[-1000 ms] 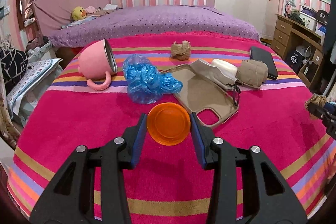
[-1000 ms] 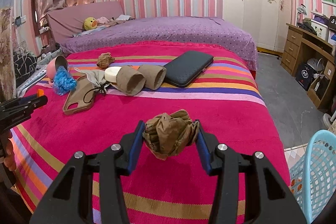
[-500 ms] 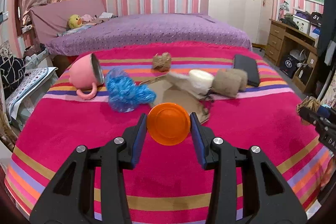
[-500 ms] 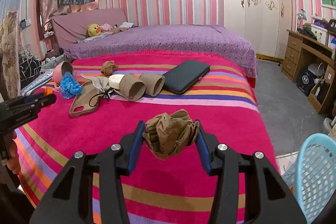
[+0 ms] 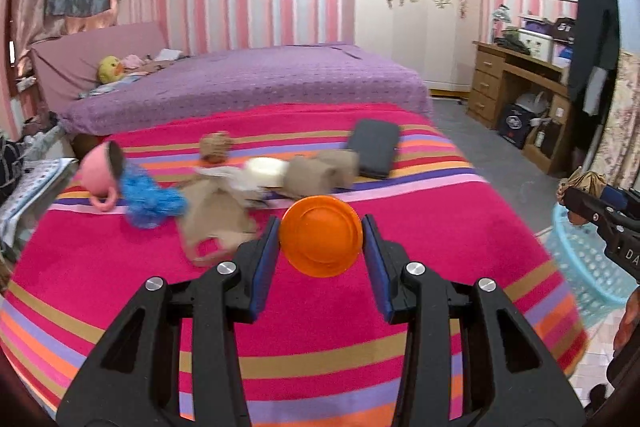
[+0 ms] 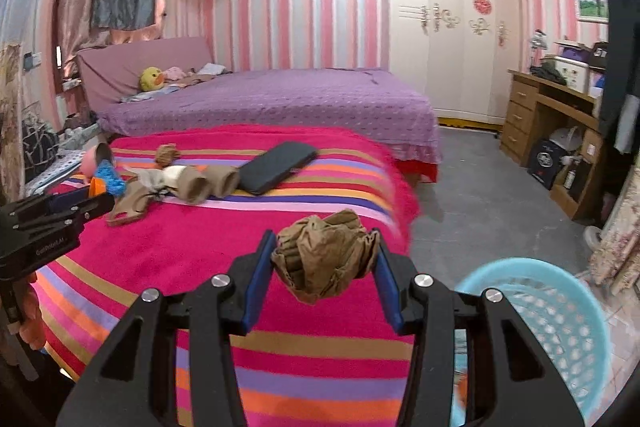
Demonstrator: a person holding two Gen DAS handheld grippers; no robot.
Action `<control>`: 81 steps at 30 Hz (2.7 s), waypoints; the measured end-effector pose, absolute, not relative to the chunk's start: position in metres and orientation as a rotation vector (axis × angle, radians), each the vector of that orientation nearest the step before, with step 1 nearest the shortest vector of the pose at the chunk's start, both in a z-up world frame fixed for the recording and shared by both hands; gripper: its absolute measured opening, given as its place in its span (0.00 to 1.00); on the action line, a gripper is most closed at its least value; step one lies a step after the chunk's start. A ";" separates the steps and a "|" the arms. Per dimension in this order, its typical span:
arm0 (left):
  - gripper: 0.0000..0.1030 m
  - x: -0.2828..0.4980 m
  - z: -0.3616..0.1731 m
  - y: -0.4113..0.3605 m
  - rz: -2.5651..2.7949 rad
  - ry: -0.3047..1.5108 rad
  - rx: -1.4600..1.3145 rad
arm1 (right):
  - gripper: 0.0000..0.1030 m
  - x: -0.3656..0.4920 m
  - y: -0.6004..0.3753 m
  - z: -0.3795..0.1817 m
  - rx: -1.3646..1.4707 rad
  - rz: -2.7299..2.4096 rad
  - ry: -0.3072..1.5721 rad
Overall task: Collect trash
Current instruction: 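Carry the lid and the paper over the blue basket with both tools, then open the left tool to drop the orange lid into the basket, then open the right tool to drop the crumpled paper into the basket, then move both open tools back over the bedspread toward the remaining trash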
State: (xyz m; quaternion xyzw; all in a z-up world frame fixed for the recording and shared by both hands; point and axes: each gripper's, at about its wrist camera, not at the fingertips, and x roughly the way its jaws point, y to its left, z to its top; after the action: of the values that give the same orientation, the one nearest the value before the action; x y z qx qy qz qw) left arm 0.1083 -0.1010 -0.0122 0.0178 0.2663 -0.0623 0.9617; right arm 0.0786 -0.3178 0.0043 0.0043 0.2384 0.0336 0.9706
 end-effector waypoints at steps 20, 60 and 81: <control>0.39 0.086 -0.034 -0.349 -0.479 0.599 0.078 | 0.45 0.009 -0.526 -0.011 0.096 -0.285 0.495; 0.92 0.115 -0.029 -0.321 -0.429 0.598 0.071 | 0.92 0.022 -0.530 -0.043 0.112 -0.397 0.539; 0.95 0.121 0.019 -0.174 -0.319 0.566 0.042 | 0.95 0.053 -0.405 0.009 0.117 -0.276 0.439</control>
State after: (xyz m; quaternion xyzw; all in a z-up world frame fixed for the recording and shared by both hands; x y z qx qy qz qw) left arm 0.1206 -0.1743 0.0194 0.0208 0.2780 -0.1565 0.9475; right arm 0.0535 -0.4053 0.0088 0.0576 0.2168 -0.1363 0.9649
